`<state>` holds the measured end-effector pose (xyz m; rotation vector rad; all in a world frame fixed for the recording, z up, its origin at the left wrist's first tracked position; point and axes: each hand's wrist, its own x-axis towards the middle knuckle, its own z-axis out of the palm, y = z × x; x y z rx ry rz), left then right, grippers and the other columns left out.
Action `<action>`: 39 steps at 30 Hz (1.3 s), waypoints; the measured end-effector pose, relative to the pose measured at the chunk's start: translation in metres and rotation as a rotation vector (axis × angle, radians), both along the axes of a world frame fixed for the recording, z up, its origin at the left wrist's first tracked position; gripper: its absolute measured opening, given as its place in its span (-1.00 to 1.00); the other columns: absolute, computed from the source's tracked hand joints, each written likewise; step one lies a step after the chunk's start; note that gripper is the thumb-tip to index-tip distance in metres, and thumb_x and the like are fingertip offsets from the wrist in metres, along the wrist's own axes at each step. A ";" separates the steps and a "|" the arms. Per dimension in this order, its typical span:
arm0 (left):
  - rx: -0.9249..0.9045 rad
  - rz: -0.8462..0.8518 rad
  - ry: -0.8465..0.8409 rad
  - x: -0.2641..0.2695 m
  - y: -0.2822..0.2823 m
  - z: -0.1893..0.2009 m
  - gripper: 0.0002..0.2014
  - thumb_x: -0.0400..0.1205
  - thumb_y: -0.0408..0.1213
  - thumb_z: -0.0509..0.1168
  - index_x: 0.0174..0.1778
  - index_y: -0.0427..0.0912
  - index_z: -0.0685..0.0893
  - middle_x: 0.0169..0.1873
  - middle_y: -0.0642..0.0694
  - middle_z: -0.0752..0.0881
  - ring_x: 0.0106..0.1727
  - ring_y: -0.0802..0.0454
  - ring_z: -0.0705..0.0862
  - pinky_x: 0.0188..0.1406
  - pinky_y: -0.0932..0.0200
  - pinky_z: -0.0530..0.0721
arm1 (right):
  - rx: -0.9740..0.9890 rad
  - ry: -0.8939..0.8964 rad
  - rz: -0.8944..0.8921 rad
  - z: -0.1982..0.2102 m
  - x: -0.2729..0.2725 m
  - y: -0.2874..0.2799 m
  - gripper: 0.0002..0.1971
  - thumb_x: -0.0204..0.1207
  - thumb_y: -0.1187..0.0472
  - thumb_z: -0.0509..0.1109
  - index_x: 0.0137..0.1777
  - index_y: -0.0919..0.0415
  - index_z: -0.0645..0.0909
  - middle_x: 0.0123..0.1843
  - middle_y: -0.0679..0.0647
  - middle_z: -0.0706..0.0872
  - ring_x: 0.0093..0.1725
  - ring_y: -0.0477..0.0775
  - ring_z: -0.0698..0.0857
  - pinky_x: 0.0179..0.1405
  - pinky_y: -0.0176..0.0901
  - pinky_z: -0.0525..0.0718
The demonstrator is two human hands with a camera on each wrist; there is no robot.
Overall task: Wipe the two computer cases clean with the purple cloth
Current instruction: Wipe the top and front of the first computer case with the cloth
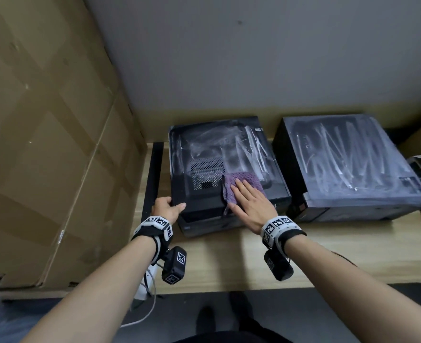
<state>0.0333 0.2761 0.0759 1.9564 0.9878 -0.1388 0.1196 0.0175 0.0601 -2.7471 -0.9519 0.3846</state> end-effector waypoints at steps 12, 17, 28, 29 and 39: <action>0.379 -0.589 0.066 0.037 -0.030 0.043 -0.20 0.60 -0.02 0.37 0.70 -0.06 0.12 0.72 -0.11 -0.06 0.72 -0.09 -0.03 0.66 -0.14 0.15 | -0.049 0.051 -0.215 0.008 0.007 -0.011 -0.22 0.66 -0.32 -0.21 0.76 0.14 -0.16 0.77 0.07 -0.25 0.74 0.06 -0.26 0.72 0.05 -0.16; 0.487 -0.851 0.288 0.041 -0.060 0.030 -0.19 0.61 0.22 0.18 0.71 0.02 0.02 0.70 -0.22 -0.19 0.70 -0.29 -0.17 0.61 -0.36 0.11 | -0.016 0.112 -0.070 0.013 -0.003 0.020 -0.23 0.66 -0.35 -0.21 0.76 0.06 -0.17 0.75 -0.05 -0.28 0.73 -0.01 -0.29 0.71 0.01 -0.22; 0.621 -0.985 0.421 0.057 -0.058 0.032 -0.01 0.49 0.13 0.46 0.70 -0.04 0.03 0.65 -0.47 -0.07 0.64 -0.51 0.00 0.51 -0.34 0.38 | -0.080 0.208 -0.141 0.030 0.051 -0.061 -0.28 0.71 -0.29 -0.18 0.76 0.10 -0.12 0.77 0.02 -0.23 0.73 -0.01 -0.27 0.71 -0.07 -0.25; 0.613 -0.979 0.424 0.058 -0.058 0.031 -0.02 0.49 0.11 0.47 0.70 -0.04 0.04 0.65 -0.46 -0.07 0.64 -0.51 -0.01 0.51 -0.34 0.37 | -0.072 0.220 -0.152 0.029 0.052 -0.057 -0.27 0.71 -0.30 -0.18 0.76 0.11 -0.12 0.77 0.02 -0.24 0.73 0.00 -0.27 0.71 -0.04 -0.24; 0.589 -0.931 0.391 0.058 -0.059 0.025 -0.02 0.46 0.04 0.51 0.70 0.01 0.08 0.68 -0.37 -0.08 0.67 -0.45 -0.07 0.53 -0.35 0.35 | -0.078 0.153 -0.023 0.022 0.033 0.046 -0.21 0.64 -0.36 -0.22 0.75 0.07 -0.20 0.75 0.00 -0.30 0.72 0.02 -0.32 0.70 0.06 -0.25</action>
